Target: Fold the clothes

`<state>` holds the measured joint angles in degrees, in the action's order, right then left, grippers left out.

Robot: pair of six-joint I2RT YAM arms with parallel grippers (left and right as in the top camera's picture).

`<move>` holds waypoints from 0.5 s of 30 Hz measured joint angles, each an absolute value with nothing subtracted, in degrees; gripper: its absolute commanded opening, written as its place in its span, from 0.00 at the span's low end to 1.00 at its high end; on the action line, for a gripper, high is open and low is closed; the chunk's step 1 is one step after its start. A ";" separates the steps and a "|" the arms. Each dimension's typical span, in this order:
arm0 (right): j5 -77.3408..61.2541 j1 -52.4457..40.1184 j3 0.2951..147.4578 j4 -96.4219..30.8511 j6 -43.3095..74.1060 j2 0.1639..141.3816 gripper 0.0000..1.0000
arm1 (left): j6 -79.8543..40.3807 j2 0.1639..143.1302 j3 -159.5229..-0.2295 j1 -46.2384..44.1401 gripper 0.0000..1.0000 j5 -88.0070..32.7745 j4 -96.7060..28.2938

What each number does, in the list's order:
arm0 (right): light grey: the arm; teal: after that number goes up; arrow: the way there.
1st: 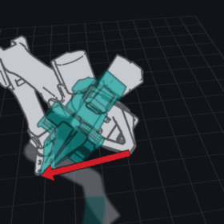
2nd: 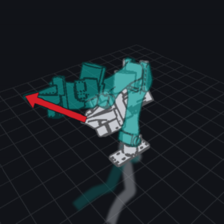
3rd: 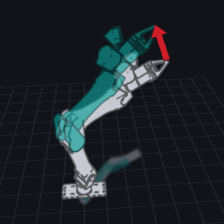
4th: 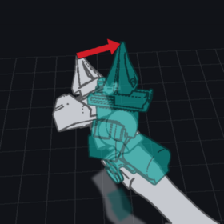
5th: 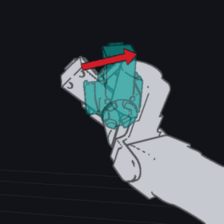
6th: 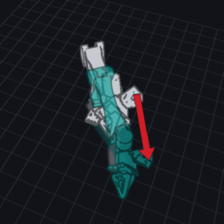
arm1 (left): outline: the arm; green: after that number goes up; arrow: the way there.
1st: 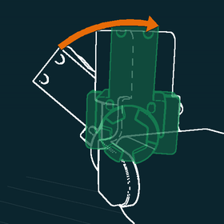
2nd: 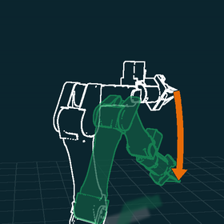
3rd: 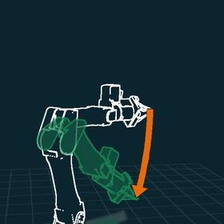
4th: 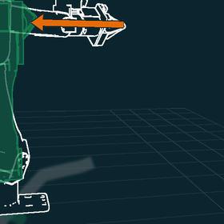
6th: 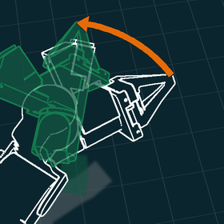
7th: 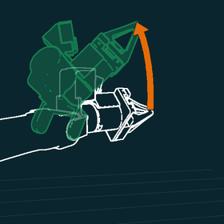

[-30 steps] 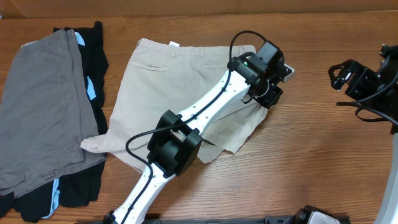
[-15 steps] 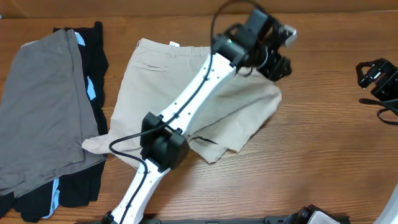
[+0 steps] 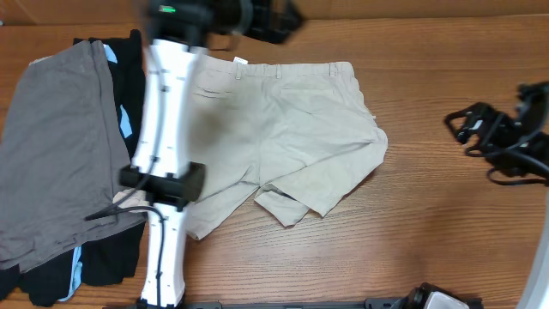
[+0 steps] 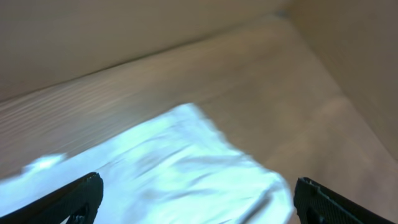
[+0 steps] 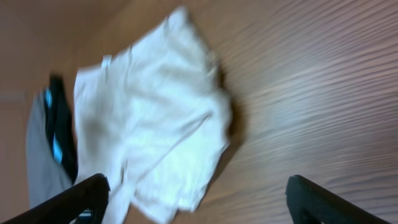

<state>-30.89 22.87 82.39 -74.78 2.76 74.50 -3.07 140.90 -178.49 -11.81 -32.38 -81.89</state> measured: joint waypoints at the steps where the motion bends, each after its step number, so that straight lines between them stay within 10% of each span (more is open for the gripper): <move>1: -31.03 20.73 81.21 -74.76 2.94 74.41 0.90 | -3.07 140.88 -178.69 -9.39 1.00 -32.42 -83.07; 15: -17.10 -15.40 52.34 -51.11 27.88 74.30 0.83 | -3.05 140.86 -178.80 2.04 1.00 -30.20 -92.68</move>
